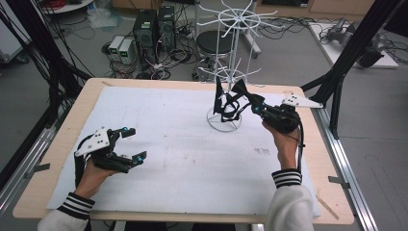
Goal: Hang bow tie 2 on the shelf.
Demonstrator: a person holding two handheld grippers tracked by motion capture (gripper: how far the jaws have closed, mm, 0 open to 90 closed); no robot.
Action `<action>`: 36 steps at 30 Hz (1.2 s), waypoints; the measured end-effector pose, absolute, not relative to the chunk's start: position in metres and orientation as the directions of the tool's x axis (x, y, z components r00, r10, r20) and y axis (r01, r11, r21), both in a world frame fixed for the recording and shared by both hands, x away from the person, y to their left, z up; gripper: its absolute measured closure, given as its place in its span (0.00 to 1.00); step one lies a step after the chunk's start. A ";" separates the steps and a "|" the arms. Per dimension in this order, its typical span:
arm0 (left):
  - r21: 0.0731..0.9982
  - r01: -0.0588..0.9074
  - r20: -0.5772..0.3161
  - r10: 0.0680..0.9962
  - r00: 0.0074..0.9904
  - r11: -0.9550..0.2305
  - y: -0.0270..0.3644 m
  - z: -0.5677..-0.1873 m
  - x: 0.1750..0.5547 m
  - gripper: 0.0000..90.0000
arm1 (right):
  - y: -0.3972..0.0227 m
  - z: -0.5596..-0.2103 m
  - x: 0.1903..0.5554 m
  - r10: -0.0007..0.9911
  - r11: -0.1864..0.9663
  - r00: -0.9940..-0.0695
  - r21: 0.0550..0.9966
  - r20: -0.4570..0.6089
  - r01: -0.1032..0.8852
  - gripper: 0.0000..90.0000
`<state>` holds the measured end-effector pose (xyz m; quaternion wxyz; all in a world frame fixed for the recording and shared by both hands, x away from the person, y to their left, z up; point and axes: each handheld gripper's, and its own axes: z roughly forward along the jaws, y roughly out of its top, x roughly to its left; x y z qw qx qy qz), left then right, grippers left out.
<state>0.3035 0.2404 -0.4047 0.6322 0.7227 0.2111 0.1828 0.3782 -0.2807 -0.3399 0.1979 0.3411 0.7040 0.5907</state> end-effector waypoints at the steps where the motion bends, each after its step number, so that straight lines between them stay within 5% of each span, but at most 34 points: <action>1: 0.991 0.076 -0.005 0.538 0.843 -0.109 0.240 -0.405 0.304 0.07 | -0.280 -0.340 0.378 0.714 0.075 -0.689 0.965 0.124 0.251 0.95; 19: 0.991 0.075 -0.004 0.534 0.845 -0.111 0.240 -0.405 0.303 0.07 | -0.270 -0.341 0.377 0.728 0.224 -0.685 0.945 -0.001 0.237 0.91; 26: 0.991 0.072 -0.001 0.534 0.845 -0.112 0.240 -0.405 0.304 0.07 | -0.264 -0.345 0.378 0.734 0.291 -0.678 0.926 -0.053 0.242 0.62; 31: 0.991 0.068 0.004 0.540 0.841 -0.114 0.241 -0.405 0.303 0.07 | -0.260 -0.348 0.377 0.783 0.296 -0.617 0.920 -0.079 0.258 0.12; 34: 0.992 0.057 0.016 0.551 0.834 -0.115 0.244 -0.407 0.302 0.07 | -0.264 -0.350 0.371 0.792 0.291 -0.604 0.925 -0.091 0.243 0.10; 36: 0.991 0.040 0.039 0.568 0.822 -0.127 0.246 -0.409 0.302 0.07 | -0.265 -0.351 0.363 0.801 0.284 -0.591 0.929 -0.094 0.237 0.01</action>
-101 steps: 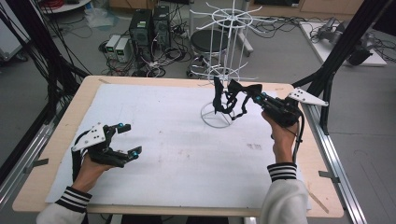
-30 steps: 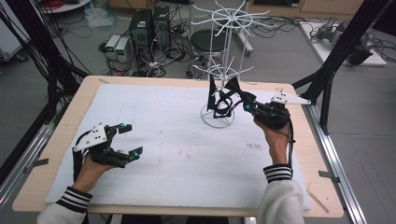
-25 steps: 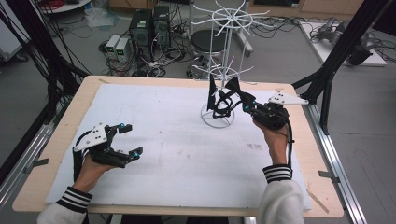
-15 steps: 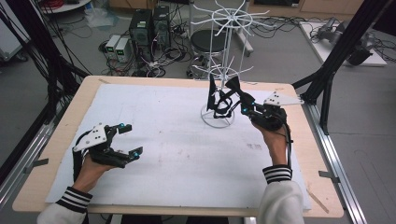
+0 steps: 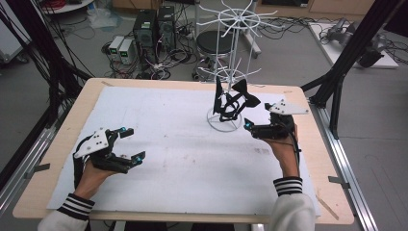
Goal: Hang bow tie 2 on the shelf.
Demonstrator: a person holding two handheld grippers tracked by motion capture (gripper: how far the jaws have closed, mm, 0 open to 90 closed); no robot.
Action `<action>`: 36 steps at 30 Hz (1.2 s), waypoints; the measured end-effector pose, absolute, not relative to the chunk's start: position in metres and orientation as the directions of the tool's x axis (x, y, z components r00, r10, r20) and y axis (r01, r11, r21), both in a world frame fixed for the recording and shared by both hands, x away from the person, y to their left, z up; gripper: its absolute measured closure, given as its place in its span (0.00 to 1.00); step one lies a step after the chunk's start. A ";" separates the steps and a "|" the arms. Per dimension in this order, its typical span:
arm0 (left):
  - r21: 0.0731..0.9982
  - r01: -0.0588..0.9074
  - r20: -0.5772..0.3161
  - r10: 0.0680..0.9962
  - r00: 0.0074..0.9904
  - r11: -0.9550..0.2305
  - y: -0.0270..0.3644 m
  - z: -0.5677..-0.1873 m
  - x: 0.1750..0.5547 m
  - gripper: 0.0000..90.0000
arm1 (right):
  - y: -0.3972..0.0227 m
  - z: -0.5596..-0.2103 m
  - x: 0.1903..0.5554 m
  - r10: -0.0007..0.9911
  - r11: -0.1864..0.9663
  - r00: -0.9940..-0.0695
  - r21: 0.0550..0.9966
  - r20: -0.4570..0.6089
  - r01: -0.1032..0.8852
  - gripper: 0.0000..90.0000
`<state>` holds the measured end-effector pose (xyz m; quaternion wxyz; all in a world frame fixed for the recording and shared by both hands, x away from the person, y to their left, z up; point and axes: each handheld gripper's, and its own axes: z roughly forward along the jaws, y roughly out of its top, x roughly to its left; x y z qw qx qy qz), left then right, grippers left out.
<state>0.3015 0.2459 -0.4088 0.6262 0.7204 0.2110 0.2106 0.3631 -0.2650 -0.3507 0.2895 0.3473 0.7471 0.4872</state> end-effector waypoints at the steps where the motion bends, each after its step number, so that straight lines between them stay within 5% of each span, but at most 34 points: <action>1: 0.992 0.038 0.038 0.570 0.821 -0.120 0.247 -0.410 0.302 0.07 | -0.266 -0.351 0.359 0.799 0.275 -0.595 0.934 -0.091 0.226 0.01; 21: 0.996 -0.034 0.084 0.686 0.723 -0.087 0.277 -0.431 0.290 0.07 | -0.283 -0.408 0.294 0.857 0.073 -0.515 0.989 0.003 0.127 0.01; 36: 0.999 -0.019 0.047 0.719 0.693 -0.047 0.286 -0.446 0.285 0.07 | -0.285 -0.435 0.275 0.870 0.063 -0.493 0.996 -0.025 0.061 0.01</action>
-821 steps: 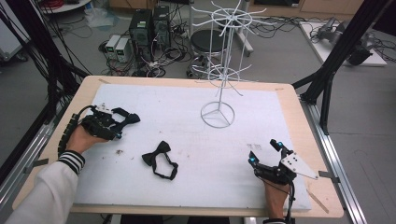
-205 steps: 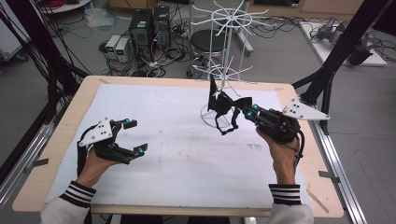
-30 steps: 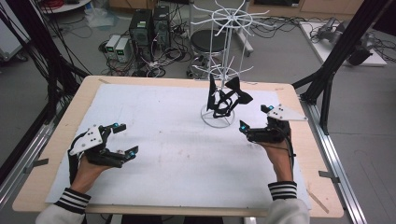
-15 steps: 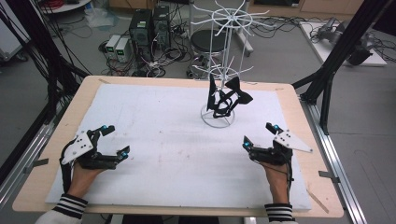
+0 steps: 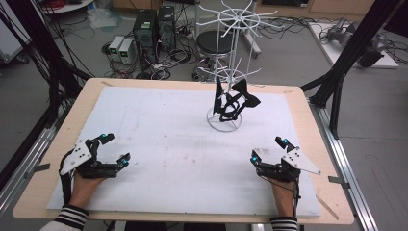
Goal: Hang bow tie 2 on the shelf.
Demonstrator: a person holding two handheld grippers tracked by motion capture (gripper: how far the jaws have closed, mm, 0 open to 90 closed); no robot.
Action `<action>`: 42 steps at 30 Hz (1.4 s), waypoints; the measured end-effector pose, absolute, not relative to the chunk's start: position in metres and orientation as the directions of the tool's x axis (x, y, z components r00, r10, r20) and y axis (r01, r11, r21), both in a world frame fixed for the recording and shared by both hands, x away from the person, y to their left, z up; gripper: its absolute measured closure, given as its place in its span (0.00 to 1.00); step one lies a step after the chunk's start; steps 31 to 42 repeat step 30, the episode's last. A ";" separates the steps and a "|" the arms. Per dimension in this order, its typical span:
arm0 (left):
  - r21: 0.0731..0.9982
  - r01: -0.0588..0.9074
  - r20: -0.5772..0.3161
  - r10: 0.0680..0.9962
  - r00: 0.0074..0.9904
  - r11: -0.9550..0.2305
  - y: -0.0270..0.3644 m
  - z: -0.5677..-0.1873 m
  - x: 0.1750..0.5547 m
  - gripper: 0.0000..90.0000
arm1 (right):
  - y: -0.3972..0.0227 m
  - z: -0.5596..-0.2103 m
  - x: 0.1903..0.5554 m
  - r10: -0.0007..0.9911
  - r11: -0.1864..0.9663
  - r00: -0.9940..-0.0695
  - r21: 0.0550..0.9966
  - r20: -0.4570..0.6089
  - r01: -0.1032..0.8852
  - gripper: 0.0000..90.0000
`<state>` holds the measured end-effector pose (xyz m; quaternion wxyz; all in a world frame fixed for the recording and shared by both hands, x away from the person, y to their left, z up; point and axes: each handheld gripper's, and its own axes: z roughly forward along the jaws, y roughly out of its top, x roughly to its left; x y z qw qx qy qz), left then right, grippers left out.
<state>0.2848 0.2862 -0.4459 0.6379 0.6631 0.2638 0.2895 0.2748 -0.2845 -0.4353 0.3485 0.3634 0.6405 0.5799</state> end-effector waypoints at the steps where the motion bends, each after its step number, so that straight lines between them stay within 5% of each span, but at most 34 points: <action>1: 0.999 -0.021 0.046 0.720 0.693 -0.044 0.287 -0.447 0.285 0.07 | -0.284 -0.435 0.274 0.867 0.062 -0.497 0.997 -0.030 0.047 0.01; 42: 1.000 -0.006 0.018 0.737 0.676 -0.019 0.290 -0.454 0.282 0.07 | -0.278 -0.450 0.267 0.870 0.086 -0.488 0.996 -0.078 -0.006 0.01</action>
